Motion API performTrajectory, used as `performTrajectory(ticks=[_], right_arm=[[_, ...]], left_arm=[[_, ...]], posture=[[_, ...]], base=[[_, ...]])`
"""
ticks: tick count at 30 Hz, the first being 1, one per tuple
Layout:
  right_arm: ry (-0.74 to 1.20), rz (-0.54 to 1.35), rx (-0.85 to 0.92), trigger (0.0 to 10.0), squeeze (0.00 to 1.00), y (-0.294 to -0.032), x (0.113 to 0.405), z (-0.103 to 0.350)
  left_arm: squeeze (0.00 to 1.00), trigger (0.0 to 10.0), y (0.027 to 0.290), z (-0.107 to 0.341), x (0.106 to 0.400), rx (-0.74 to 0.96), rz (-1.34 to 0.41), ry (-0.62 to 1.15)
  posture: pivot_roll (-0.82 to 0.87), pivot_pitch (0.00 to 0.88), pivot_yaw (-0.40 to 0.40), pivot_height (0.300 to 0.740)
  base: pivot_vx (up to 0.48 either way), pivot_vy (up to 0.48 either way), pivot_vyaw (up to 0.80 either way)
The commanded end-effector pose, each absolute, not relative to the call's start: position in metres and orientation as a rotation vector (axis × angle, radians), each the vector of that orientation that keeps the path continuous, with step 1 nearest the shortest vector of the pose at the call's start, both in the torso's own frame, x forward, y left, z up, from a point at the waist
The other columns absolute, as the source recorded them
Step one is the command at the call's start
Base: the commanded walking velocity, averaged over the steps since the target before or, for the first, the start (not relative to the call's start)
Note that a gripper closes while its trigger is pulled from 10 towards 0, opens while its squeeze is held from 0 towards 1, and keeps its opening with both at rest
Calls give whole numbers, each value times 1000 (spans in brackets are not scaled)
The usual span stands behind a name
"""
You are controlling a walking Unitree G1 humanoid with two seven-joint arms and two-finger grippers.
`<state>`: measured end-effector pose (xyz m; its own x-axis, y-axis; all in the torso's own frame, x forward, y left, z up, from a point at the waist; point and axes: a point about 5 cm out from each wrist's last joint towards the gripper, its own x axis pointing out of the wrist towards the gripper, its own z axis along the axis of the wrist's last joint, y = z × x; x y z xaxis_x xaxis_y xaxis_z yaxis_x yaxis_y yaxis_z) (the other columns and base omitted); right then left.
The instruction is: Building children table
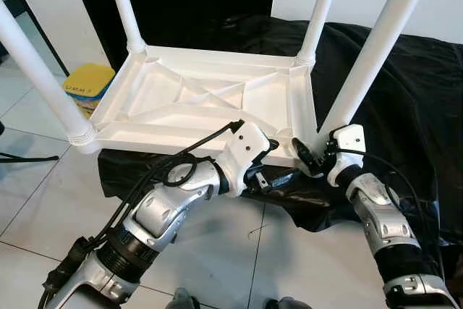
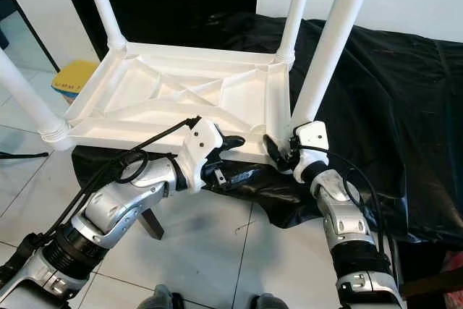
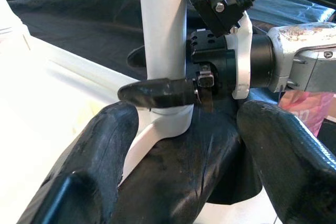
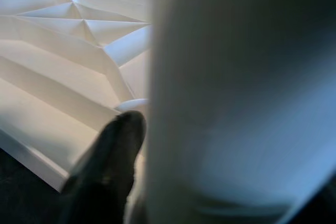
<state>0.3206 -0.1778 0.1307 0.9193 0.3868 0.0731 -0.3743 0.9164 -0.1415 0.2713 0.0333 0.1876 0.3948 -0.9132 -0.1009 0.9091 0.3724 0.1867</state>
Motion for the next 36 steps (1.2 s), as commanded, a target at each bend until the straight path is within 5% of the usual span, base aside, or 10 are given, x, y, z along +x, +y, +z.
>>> performTrajectory(ticks=[1, 8, 9, 22, 36], right_arm=[[-69, 437, -118, 0, 0, -171, 317, 123], [-48, 420, -97, 0, 0, -176, 313, 116], [-32, 330, -64, 10000, 0, -178, 307, 111], [8, -95, 27, 10000, 0, -177, 295, 98], [-26, -224, 80, 10000, 0, -154, 287, 100]], left_arm=[[0, 10000, 31, 187, 263, 247, -1311, -15], [0, 10000, 31, 186, 262, 246, -1308, -12], [0, 10000, 32, 182, 260, 249, -1304, -5], [0, 10000, 30, 176, 256, 256, -1306, 6], [0, 10000, 35, 168, 258, 269, -1269, 16]], posture=[[8, 82, -5, 740], [12, 80, -13, 740], [11, 78, -22, 740], [5, 75, -33, 740], [-3, 71, -38, 740]], base=[[0, 0, 0], [0, 0, 0], [0, 0, 0], [0, 0, 0], [0, 0, 0]])
